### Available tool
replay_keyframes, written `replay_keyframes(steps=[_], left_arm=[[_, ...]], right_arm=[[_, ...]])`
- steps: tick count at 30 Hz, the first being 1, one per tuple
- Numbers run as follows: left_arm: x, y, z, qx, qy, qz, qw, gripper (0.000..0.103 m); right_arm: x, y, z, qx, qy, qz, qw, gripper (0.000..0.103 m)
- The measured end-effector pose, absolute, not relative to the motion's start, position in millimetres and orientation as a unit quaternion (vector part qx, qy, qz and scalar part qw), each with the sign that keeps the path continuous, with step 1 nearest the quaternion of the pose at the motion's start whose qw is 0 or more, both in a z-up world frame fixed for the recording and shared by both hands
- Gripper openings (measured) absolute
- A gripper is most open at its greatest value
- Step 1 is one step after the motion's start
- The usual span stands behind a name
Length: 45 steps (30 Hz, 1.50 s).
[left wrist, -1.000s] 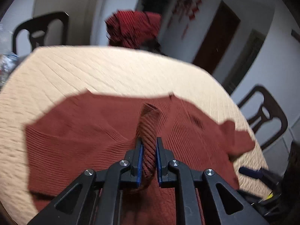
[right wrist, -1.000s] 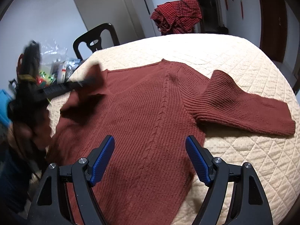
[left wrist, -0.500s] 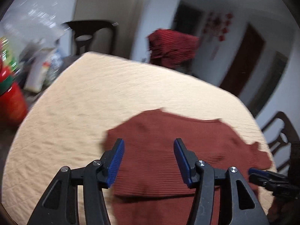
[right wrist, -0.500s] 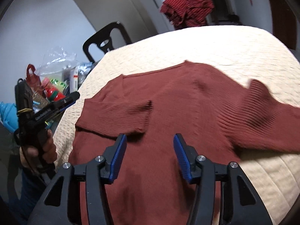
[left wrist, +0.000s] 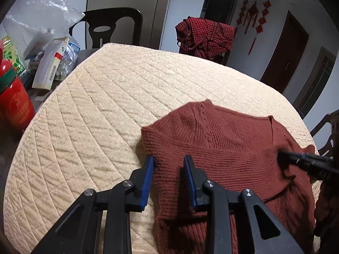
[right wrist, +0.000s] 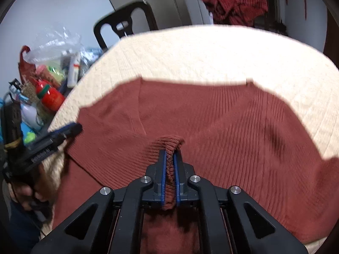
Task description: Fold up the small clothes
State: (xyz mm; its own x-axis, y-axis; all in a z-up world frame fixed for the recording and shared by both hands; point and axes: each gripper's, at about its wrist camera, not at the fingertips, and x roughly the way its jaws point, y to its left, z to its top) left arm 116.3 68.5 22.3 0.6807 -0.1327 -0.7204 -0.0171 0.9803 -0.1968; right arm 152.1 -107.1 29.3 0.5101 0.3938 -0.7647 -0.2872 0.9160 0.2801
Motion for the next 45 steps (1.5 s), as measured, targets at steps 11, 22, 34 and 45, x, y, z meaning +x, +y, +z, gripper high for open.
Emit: replay_keyframes(steps=[11,22,34,45], left_arm=[[109,71,36,-0.092,0.38,-0.045,0.919,0.032],[97,53,16,-0.071,0.413,-0.062,0.906,0.032],[41,39,36,-0.082,0.39,-0.058,0.915,0.06],[2,14,30,-0.064,0.394,-0.067,0.915,0.064]], right_arm=[[145,-131,32,0.067,0.456,0.167,0.872,0.01],[122,-115,19,0.031,0.475,0.193,0.858,0.009],[49,-156,33,0.057,0.445,0.158,0.88,0.037],[-4,-177,29,0.063,0.434,0.127,0.889,0.039]])
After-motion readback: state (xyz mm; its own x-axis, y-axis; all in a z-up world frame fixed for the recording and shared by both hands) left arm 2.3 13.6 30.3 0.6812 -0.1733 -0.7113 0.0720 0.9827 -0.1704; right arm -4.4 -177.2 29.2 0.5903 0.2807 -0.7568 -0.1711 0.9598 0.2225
